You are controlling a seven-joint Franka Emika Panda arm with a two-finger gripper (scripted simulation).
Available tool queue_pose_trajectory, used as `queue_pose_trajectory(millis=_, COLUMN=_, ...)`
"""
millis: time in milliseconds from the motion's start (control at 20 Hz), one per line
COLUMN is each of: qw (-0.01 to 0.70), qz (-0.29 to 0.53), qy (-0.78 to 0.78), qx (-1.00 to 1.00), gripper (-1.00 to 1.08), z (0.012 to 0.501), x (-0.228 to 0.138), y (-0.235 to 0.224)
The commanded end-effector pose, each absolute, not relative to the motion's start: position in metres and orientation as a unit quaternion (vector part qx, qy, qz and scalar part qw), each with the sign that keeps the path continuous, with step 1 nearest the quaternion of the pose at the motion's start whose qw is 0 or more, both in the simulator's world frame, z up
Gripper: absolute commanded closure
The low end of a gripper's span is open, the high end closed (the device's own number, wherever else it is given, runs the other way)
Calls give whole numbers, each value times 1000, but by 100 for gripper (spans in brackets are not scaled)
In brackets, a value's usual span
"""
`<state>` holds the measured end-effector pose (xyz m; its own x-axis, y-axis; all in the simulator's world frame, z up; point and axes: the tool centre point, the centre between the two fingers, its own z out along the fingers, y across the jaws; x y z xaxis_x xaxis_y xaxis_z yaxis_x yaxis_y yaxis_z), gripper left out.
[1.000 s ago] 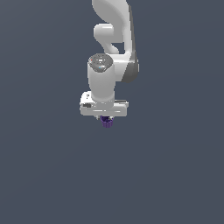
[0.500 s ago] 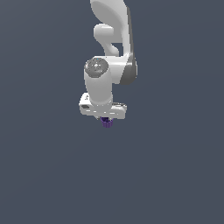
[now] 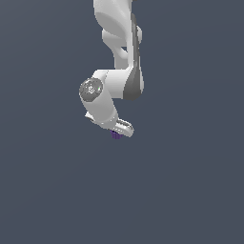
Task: Pick up the object and move it to a goal position.
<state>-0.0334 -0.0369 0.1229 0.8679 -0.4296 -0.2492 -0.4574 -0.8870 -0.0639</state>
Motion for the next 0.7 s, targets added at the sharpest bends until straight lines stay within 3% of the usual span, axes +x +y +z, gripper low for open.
queue_pose_trajectory(millis=0, qw=77, qz=142, qy=280, qx=-946, gripper=-20, z=115, x=-37, y=-35)
queue_pose_trajectory(millis=650, qw=126, qz=239, qy=429, qx=-862, gripper=-20, z=96, x=-46, y=-21)
